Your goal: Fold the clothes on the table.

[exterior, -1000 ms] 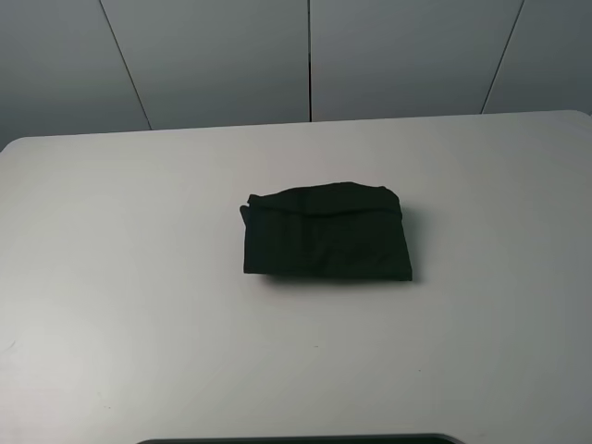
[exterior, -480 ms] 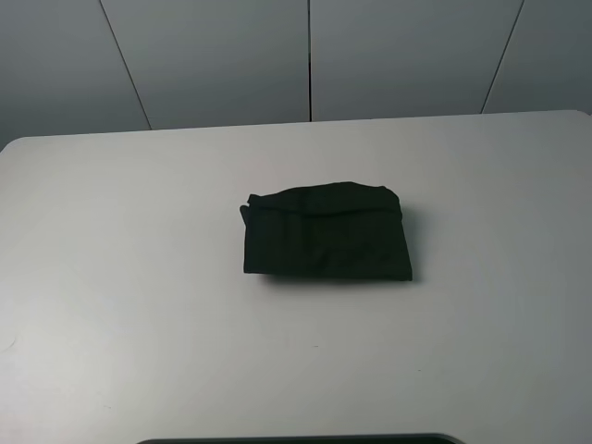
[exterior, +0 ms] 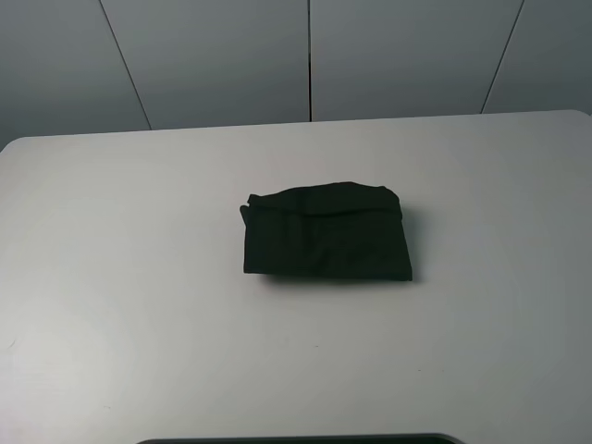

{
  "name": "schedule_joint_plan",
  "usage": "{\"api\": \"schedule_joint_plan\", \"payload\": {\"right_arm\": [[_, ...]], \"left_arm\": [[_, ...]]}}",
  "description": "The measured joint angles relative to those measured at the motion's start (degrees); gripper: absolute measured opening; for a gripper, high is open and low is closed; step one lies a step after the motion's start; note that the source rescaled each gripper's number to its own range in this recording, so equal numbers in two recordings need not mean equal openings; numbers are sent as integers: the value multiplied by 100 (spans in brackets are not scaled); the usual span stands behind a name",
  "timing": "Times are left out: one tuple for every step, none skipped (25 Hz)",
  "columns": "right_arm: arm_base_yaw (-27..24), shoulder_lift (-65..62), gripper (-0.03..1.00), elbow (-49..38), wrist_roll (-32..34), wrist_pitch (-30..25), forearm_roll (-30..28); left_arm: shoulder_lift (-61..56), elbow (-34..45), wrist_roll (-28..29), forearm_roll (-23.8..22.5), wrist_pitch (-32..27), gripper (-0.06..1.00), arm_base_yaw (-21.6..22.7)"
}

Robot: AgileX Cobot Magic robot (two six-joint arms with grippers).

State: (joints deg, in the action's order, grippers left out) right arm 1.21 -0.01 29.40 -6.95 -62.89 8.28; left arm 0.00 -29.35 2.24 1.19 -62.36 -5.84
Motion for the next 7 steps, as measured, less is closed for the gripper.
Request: {"api": "schedule_joint_plan", "payload": {"right_arm": [[0,0,100,0,0,0,0],[0,0,100,0,0,0,0],[0,0,100,0,0,0,0],[0,0,100,0,0,0,0],[0,0,100,0,0,0,0],[0,0,100,0,0,0,0],[0,0,100,0,0,0,0]], "left_arm": [[0,0,0,0,0,94,0],[0,0,0,0,0,94,0],[0,0,0,0,0,94,0],[0,0,0,0,0,94,0],[0,0,0,0,0,94,0],[0,0,0,0,0,94,0],[0,0,0,0,0,94,0]]}}
